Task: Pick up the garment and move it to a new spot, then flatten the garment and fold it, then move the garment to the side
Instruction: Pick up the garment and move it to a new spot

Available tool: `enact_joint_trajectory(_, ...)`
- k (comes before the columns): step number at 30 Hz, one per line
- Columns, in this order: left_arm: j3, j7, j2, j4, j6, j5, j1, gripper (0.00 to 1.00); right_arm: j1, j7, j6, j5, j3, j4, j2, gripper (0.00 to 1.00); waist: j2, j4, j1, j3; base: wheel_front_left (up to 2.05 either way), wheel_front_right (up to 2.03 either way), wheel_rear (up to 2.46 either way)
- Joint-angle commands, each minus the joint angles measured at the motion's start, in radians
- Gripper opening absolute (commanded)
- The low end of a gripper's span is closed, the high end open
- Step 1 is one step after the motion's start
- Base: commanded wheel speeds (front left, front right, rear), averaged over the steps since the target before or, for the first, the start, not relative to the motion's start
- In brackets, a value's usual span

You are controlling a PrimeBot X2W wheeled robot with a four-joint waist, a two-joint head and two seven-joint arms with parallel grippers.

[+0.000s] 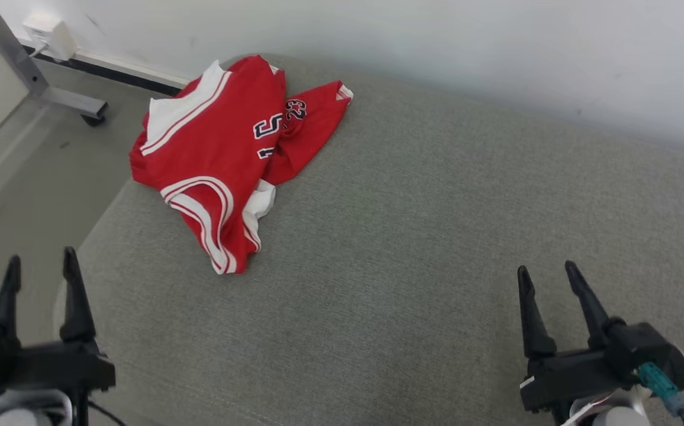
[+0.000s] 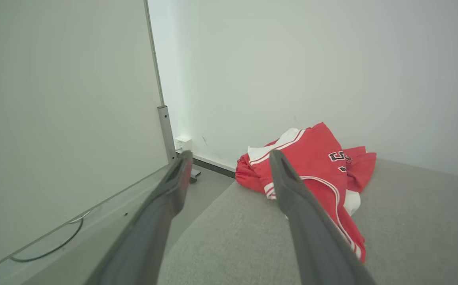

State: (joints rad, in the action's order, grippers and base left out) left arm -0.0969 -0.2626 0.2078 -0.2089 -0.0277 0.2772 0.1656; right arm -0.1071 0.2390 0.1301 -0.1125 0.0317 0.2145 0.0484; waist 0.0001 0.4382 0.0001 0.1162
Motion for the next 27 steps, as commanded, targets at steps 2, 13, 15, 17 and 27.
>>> enact_joint_trajectory(2,-0.017,-0.003,0.029,-0.025,-0.017,0.015,0.109,1.00,-0.041,-0.007,0.001,0.035,-0.023,-0.038,0.003,1.00,-0.0001,-0.106,-0.0001,0.116,0.00,0.00,0.00)
enact_joint_trajectory(13,-0.056,0.022,0.149,-0.107,-0.045,0.044,0.380,1.00,-0.093,-0.021,0.001,0.063,-0.068,-0.122,0.003,1.00,-0.0001,-0.280,-0.0001,0.257,0.00,0.00,0.00)
enact_joint_trajectory(15,-0.065,0.041,0.183,-0.139,-0.048,0.052,0.412,1.00,-0.098,-0.018,0.001,0.062,-0.069,-0.126,0.003,1.00,-0.0001,-0.309,-0.0001,0.274,0.00,0.00,0.00)
enact_joint_trajectory(17,-0.075,0.054,0.205,-0.168,-0.054,0.065,0.440,1.00,-0.103,-0.016,0.001,0.058,-0.066,-0.132,0.002,1.00,-0.0001,-0.339,-0.0001,0.287,0.00,0.00,0.00)
enact_joint_trajectory(27,-0.028,0.175,0.271,-0.338,-0.082,0.082,0.519,1.00,-0.115,-0.012,0.001,0.061,-0.103,-0.151,0.002,1.00,-0.0001,-0.404,-0.0001,0.317,0.00,0.00,0.00)
